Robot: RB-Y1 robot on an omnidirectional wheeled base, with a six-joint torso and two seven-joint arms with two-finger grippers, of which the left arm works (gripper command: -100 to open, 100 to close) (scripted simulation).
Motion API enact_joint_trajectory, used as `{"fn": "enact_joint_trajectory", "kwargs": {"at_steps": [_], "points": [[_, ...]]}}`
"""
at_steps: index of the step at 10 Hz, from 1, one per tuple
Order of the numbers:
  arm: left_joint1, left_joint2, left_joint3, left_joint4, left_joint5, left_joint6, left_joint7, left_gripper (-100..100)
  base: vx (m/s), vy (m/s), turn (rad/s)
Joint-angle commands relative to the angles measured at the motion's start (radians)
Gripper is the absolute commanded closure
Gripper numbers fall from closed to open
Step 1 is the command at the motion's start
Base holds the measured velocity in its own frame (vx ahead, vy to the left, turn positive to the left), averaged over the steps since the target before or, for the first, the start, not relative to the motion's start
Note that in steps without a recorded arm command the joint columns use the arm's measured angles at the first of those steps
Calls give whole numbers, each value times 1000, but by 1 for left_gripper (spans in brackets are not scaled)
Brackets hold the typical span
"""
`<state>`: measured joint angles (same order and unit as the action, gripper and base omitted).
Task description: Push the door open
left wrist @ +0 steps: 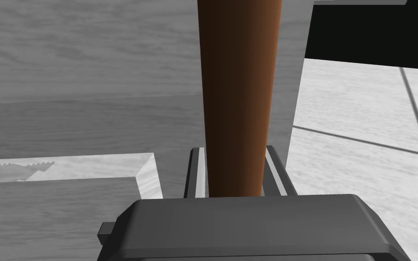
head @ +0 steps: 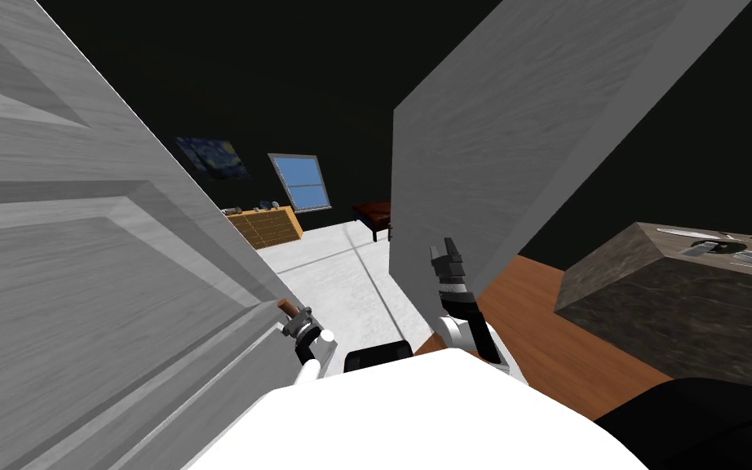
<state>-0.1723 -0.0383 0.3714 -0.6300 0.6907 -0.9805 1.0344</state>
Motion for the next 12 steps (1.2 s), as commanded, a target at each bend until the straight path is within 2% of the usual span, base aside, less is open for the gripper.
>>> {"fn": "enact_joint_trajectory", "kwargs": {"at_steps": [1,2,3,5,7,9,11,12], "points": [[6,23,23,1,19,-9,-2,100,174,58,-86],[6,23,23,10,19,-9,-2,100,130,56,-16],[23,37,45,-17,38,-8,-8,100,167,70,-68],[30,42,53,-23,45,-8,-10,100,129,73,-41],[68,62,100,-61,86,-7,-22,100,142,76,-132],[68,62,100,-34,86,-7,-22,100,81,78,-9],[68,62,100,-61,86,-7,-22,100,6,3,-3],[84,69,121,-77,104,-7,-27,100,44,26,-89]]}}
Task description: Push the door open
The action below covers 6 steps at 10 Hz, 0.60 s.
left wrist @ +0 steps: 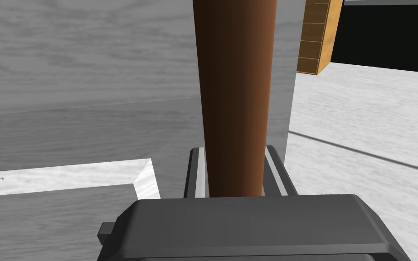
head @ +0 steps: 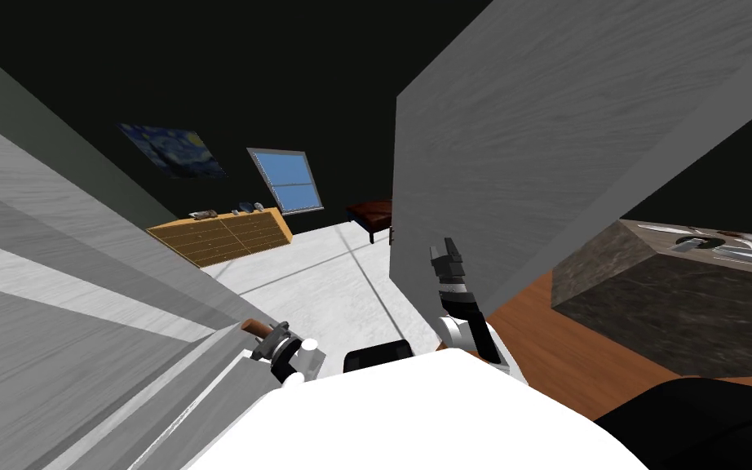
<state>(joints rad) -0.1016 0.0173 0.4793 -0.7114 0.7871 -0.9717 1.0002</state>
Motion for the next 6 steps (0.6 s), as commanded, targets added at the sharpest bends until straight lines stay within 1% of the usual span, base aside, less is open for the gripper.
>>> {"fn": "enact_joint_trajectory", "kwargs": {"at_steps": [1,2,3,4,5,6], "points": [[31,19,35,-14,27,-15,1,100,130,94,-147],[31,19,35,-14,27,-15,1,100,116,94,-24],[49,23,58,-31,46,-15,-5,100,130,93,-74],[49,23,58,-31,46,-15,-5,100,105,85,-48],[49,23,58,-10,46,-15,-5,100,52,45,2],[49,23,58,-31,46,-15,-5,100,8,9,17]]}}
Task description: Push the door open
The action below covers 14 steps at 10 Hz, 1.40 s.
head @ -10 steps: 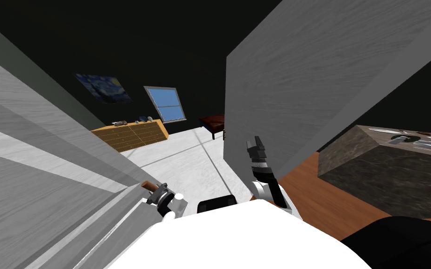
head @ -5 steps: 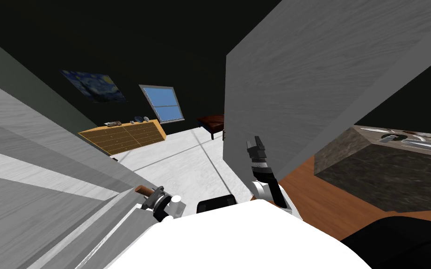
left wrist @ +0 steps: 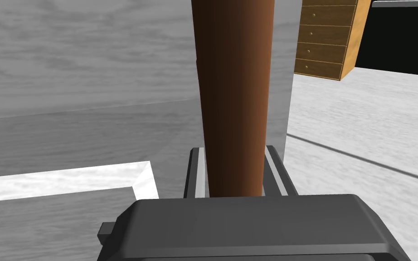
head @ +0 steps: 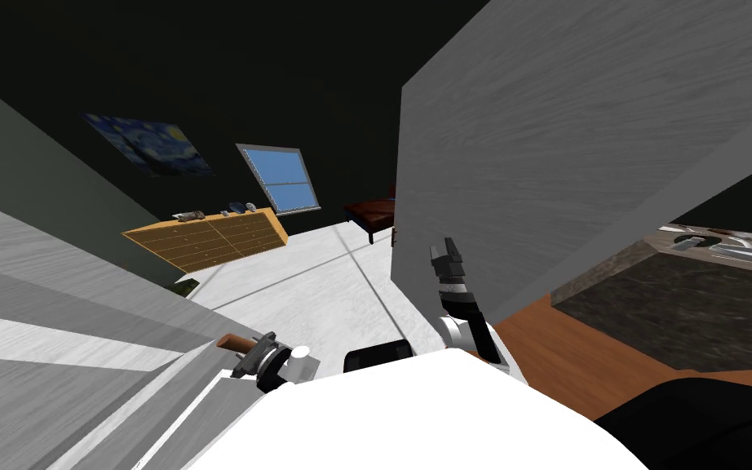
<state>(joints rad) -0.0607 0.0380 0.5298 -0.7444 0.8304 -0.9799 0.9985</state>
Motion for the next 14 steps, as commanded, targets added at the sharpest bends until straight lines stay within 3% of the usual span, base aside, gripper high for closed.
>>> {"fn": "enact_joint_trajectory", "kwargs": {"at_steps": [1,5,7,8,9,14], "points": [[26,5,30,-17,23,-6,-9,100,51,22,-94],[53,6,64,-44,52,-5,-17,100,89,78,-58],[79,3,97,-70,81,-5,-26,100,97,89,-81],[79,3,97,-70,81,-5,-26,100,66,68,12],[96,0,118,-87,99,-4,-31,100,75,61,-85],[133,-12,165,-124,140,-3,-44,100,83,71,-50]]}}
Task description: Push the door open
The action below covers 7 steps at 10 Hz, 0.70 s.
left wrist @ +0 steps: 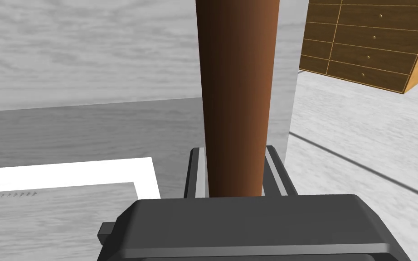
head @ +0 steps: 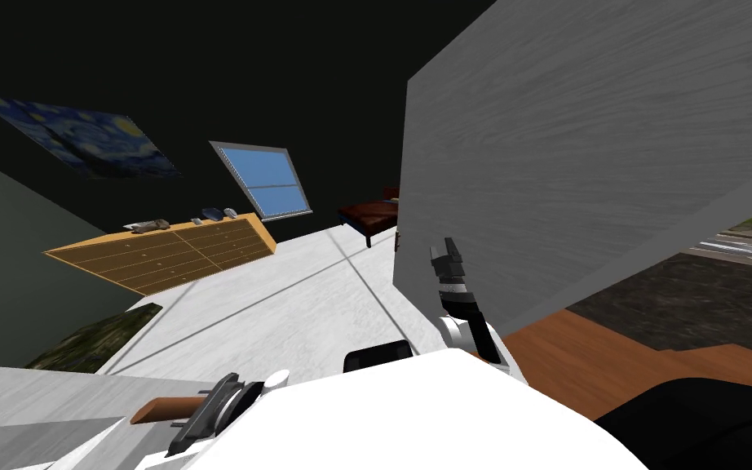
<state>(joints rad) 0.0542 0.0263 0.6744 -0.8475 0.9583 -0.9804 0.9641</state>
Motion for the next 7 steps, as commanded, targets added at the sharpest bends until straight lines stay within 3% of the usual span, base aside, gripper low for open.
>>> {"fn": "enact_joint_trajectory", "kwargs": {"at_steps": [1,5,6,7], "points": [[25,-4,28,-28,20,-2,-11,100,115,106,-48],[61,-27,75,-64,60,-2,-23,100,113,87,-47],[55,-23,62,-56,51,3,-16,100,56,33,7],[62,-4,81,-57,67,-3,-20,100,61,66,42]]}}
